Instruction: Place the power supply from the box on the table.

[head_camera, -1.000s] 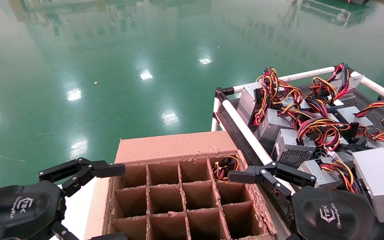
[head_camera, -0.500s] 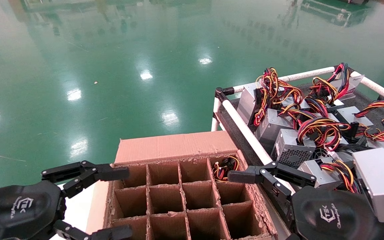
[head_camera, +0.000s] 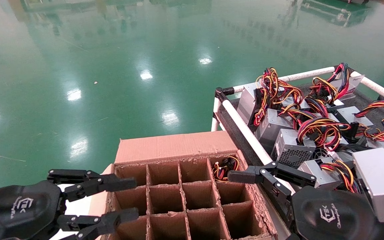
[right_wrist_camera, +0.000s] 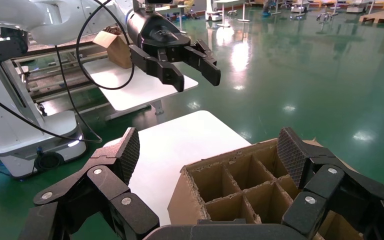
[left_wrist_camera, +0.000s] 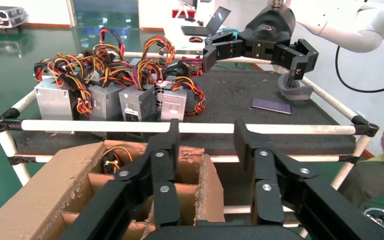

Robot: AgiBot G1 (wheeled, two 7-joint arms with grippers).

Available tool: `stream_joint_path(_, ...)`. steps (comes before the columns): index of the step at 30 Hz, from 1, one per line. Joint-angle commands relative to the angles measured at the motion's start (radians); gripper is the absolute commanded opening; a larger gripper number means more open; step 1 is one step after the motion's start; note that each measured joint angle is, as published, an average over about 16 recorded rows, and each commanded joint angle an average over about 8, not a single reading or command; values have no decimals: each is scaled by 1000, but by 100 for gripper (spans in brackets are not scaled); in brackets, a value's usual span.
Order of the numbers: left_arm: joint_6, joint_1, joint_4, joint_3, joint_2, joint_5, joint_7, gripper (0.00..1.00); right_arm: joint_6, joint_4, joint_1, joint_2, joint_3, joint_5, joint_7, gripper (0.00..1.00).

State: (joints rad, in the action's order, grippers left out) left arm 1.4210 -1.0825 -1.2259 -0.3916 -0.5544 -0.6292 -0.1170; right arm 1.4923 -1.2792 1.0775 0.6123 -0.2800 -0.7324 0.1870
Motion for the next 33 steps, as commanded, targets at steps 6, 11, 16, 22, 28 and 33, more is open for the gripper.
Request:
stream_joint_path(6, 0, 0, 0, 0, 0, 0, 0, 0, 0, 0, 0, 0, 0, 0, 0, 100)
stream_joint_path(11, 0, 0, 0, 0, 0, 0, 0, 0, 0, 0, 0, 0, 0, 0, 0, 100)
stream_joint_path(16, 0, 0, 0, 0, 0, 0, 0, 6, 0, 0, 0, 0, 0, 0, 0, 100)
stream_joint_path(22, 0, 0, 0, 0, 0, 0, 0, 80, 0, 0, 0, 0, 0, 0, 0, 100)
stream_joint_path(28, 0, 0, 0, 0, 0, 0, 0, 100, -1, 0, -1, 0, 0, -1, 0, 100)
stream_joint_path(33, 0, 0, 0, 0, 0, 0, 0, 100, -41, 0, -6, 8, -14, -46, 1, 100)
